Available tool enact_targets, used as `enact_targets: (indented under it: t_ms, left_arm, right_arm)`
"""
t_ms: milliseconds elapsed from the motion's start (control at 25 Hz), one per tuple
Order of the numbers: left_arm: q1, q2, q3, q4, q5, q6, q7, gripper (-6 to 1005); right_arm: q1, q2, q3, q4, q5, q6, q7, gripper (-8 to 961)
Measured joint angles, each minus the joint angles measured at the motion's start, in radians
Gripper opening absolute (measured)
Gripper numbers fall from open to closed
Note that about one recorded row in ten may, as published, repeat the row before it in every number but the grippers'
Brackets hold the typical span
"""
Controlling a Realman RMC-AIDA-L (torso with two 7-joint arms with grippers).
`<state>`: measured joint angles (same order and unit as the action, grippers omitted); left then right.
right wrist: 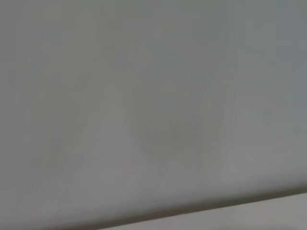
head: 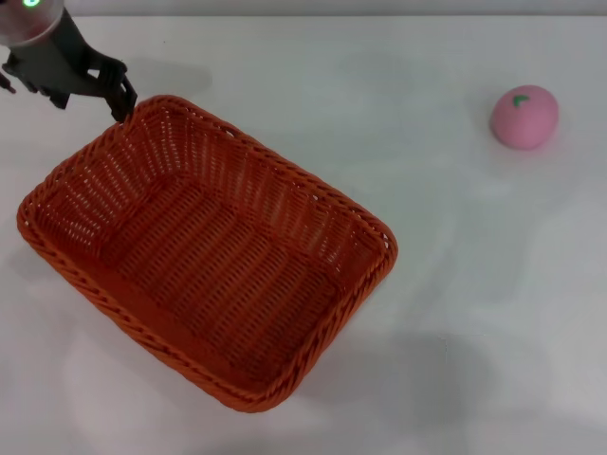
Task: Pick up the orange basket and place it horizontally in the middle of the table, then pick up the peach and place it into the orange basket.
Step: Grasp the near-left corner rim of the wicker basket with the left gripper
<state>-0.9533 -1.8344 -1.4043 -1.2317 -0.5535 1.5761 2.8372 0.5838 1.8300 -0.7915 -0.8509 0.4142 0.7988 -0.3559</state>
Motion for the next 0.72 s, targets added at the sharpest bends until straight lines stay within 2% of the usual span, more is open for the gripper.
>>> enact_targets:
  t_ms: [360,720]
  left_arm:
    - [0.019,0.007,0.051,0.000,0.003,0.018,0.001,686]
    - [0.037,-0.004,0.082,0.000,0.017,0.000,0.000,698]
  right_arm:
    - [0.001,0.002,-0.001,0.000,0.000,0.001,0.004,501]
    - [0.007,0.009,-0.006,-0.001,0.000,0.006,0.004,501]
